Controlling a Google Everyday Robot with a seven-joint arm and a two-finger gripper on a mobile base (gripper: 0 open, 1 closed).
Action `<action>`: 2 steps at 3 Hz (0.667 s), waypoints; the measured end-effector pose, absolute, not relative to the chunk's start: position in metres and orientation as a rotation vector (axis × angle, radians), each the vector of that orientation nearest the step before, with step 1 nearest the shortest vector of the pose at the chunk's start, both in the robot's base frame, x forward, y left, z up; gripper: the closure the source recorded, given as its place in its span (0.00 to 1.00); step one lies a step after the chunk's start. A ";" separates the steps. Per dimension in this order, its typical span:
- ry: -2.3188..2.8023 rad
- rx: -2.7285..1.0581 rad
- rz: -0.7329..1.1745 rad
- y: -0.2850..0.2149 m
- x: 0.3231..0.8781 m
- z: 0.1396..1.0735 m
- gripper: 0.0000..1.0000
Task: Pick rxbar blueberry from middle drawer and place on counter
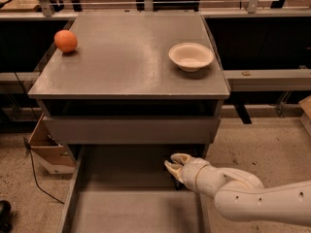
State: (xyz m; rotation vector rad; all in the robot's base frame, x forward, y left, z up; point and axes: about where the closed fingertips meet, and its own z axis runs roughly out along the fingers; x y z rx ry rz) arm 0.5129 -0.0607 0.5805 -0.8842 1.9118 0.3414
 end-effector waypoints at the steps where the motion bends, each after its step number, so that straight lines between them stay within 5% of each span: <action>1: 1.817 -0.823 0.303 -0.087 0.517 0.644 1.00; 2: 1.668 -0.745 0.258 -0.129 0.521 0.748 1.00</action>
Offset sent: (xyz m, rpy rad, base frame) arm 0.0074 -0.1167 0.2416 0.1593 -0.3381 -0.1194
